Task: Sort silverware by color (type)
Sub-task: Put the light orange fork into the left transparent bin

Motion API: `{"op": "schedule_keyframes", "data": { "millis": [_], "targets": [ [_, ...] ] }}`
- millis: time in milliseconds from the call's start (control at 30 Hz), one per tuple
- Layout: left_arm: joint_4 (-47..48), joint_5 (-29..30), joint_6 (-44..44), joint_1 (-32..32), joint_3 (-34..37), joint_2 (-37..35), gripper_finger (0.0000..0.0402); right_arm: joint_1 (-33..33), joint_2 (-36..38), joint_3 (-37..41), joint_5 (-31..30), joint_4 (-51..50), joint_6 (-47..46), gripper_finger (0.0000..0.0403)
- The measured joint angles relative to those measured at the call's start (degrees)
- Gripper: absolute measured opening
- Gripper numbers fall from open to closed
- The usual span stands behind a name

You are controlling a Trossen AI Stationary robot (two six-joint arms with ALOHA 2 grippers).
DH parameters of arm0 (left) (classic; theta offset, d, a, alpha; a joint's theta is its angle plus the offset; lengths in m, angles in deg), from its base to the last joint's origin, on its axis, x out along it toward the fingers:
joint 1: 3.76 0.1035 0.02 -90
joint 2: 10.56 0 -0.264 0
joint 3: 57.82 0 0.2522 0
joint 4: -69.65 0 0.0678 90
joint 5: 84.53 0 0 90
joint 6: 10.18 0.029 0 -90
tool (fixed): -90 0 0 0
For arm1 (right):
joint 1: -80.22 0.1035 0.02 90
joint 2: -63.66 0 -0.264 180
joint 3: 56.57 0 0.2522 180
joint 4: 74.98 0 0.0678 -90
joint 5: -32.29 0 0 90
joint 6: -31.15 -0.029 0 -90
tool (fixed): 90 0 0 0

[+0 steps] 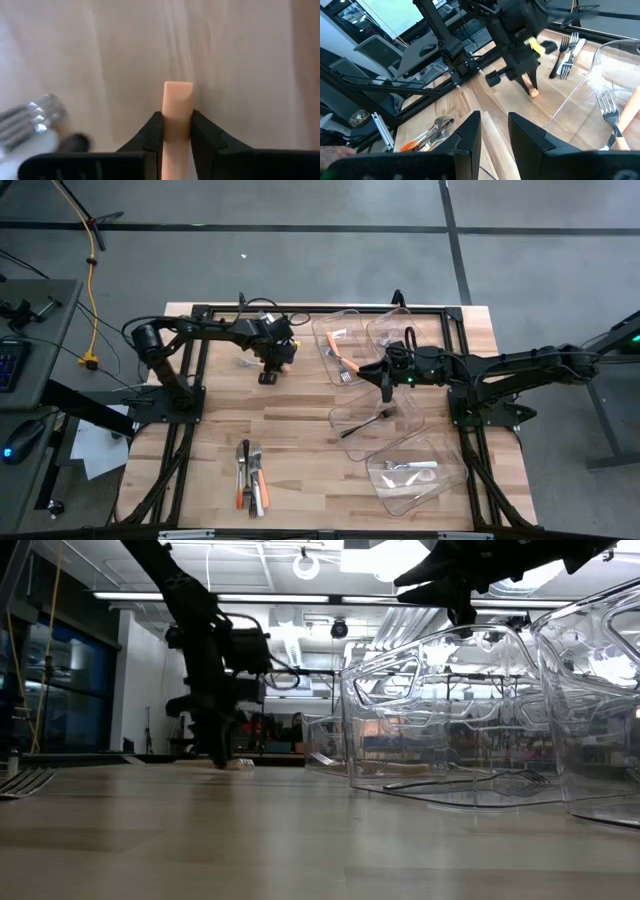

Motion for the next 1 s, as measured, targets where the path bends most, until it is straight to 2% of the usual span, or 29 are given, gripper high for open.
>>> {"op": "schedule_keyframes", "data": {
  "millis": [267,500,567,667,800,933,1000],
  "targets": [
    [-1.6,-4.5,-7.7,1.2,-0.2,-11.7,0.0049,0.0,0.0,0.0,0.0,-0.1,0.0,0.0083],
    [-11.8,-22.0,-23.3,1.4,-0.2,-24.5,0.0049,0.0,0.0,0.0,-0.7,0.1,-0.1,0.0083],
    [-15.9,-24.0,-27.0,0.4,-0.2,-27.1,0.0049,0.0,0.0,0.0,-1.4,0.1,-0.7,0.0083],
    [-24.5,-24.0,-31.9,-1.5,1.4,-30.7,0.0049,0.0,0.0,0.0,-1.5,0.7,-0.6,0.0083],
    [-41.9,-22.2,-42.0,-4.0,9.3,-34.9,0.0049,0.0,0.0,0.0,-1.5,2.3,0.9,0.0083],
    [-59.5,-16.7,-51.8,-6.5,19.4,-38.6,0.0049,0.0,0.0,0.0,-1.5,4.2,3.1,0.0083],
    [-64.7,-13.1,-54.4,-8.1,23.3,-40.3,0.0049,0.0,0.0,0.0,-1.5,5.2,3.8,0.0083]
  ]
}}
